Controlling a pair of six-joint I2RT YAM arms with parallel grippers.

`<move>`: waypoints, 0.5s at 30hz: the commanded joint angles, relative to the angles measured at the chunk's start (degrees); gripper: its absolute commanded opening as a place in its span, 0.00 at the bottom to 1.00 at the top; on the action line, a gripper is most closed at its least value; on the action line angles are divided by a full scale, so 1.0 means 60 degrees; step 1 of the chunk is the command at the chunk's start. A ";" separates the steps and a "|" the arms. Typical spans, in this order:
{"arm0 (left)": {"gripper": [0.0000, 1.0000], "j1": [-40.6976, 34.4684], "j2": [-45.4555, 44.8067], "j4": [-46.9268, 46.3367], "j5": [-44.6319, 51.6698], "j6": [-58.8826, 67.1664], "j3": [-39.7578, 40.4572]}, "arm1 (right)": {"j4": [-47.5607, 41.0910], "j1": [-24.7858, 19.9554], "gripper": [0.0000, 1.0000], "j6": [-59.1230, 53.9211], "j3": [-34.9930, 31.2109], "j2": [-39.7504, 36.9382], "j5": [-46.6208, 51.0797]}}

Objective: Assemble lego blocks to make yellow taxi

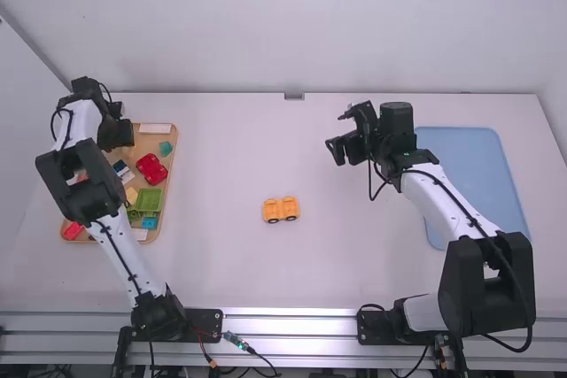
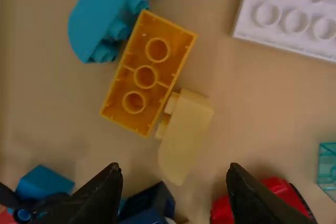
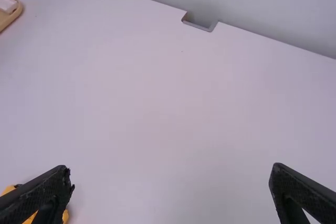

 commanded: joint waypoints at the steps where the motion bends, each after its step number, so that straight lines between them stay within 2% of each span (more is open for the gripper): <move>1: 0.57 -0.0262 0.0040 0.0149 0.0026 -0.0073 -0.0124 | -0.0082 0.0029 0.99 0.0001 0.0229 0.0072 -0.0055; 4: 0.64 -0.0357 0.0040 0.0714 0.0026 -0.0062 -0.0499 | -0.0169 0.0029 0.99 0.0001 0.0226 0.0072 -0.0051; 10: 0.61 -0.0324 0.0040 0.1366 -0.0954 0.0076 -0.1111 | -0.0278 0.0029 0.99 0.0001 0.0229 0.0072 -0.0040; 15: 0.61 -0.0280 0.0040 0.1453 -0.0754 0.0149 -0.1195 | -0.0151 0.0029 0.99 0.0001 0.0226 0.0072 0.0000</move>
